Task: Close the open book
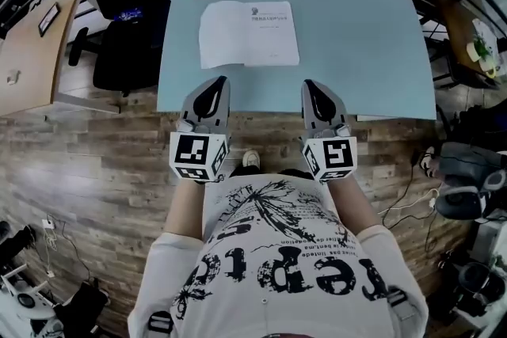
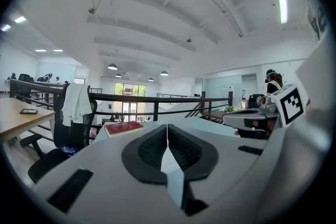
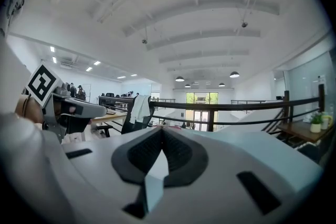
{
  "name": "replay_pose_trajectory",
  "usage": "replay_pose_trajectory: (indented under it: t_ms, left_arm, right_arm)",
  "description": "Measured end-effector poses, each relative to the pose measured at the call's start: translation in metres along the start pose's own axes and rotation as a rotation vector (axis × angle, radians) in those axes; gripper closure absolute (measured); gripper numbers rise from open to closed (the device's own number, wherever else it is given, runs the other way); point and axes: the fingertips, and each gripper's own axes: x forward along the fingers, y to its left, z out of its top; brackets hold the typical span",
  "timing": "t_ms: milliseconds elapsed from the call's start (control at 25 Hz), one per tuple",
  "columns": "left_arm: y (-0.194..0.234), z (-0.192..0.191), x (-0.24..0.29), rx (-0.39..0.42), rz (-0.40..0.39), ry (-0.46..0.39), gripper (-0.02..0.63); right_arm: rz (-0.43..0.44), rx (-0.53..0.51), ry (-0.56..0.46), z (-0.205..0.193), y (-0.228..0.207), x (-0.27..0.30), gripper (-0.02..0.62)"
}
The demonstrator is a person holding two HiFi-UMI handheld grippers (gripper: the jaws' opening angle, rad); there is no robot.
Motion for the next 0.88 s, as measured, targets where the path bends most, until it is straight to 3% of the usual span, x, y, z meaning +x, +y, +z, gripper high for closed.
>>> replay_pose_trajectory:
  t_ms: [400,640,720,880]
  left_arm:
    - [0.024,-0.024,0.068,-0.03,0.031,0.064,0.584]
    - [0.035,-0.05,0.102,-0.091,0.129,0.118,0.584]
    - [0.04,-0.066,0.109,-0.153,0.183,0.128,0.584]
    - [0.05,-0.111,0.119,-0.377,0.235,0.162,0.584]
  right_arm:
    - [0.092,0.013,0.038,-0.016,-0.025,0.076,0.584]
    - [0.225,0.009,0.086,-0.034,-0.046,0.118,0.584]
    - [0.288,0.007,0.111,-0.043,-0.049,0.13,0.584]
    - [0.349,-0.008,0.154,-0.061,-0.055,0.15,0.584]
